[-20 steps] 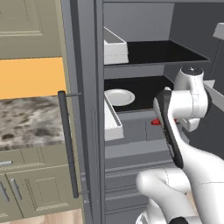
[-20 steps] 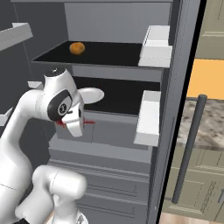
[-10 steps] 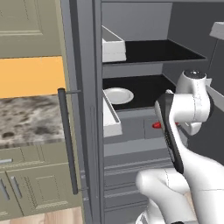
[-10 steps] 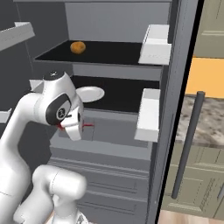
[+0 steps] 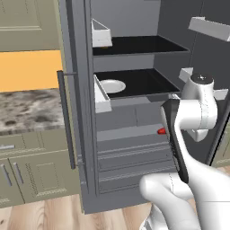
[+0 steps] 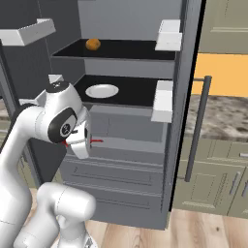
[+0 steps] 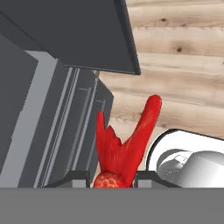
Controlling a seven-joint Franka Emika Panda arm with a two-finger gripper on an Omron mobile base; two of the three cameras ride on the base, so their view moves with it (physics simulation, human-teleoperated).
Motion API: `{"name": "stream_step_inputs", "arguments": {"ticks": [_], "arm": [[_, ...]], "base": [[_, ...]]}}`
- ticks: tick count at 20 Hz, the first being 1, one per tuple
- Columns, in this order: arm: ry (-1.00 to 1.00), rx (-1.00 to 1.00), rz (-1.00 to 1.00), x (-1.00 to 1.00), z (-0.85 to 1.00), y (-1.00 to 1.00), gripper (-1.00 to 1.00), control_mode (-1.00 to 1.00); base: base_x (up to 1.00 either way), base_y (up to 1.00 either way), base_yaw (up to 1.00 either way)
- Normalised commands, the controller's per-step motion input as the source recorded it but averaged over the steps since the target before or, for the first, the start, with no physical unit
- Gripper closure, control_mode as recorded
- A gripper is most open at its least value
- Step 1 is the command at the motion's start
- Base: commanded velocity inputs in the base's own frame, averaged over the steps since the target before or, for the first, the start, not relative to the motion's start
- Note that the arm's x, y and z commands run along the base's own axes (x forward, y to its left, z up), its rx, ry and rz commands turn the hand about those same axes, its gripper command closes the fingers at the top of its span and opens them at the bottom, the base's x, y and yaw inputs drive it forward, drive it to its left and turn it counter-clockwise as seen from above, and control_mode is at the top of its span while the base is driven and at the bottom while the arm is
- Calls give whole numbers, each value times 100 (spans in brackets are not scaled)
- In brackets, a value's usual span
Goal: Retrieve the fish from the fridge and place it on the cutting board.
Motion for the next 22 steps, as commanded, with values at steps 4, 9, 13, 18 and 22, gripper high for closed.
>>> {"name": "stream_step_inputs", "arguments": {"ticks": [4, 9, 13, 18, 22], "arm": [[0, 0, 0, 0, 0, 0, 100, 100], [0, 0, 0, 0, 0, 0, 100, 100], [0, 0, 0, 0, 0, 0, 100, 100], [0, 0, 0, 0, 0, 0, 100, 100], [0, 0, 0, 0, 0, 0, 100, 100]], "base": [[-62, -37, -2], [-57, -57, 0], [-25, -84, 0], [0, -85, 0], [0, -68, 0]]}}
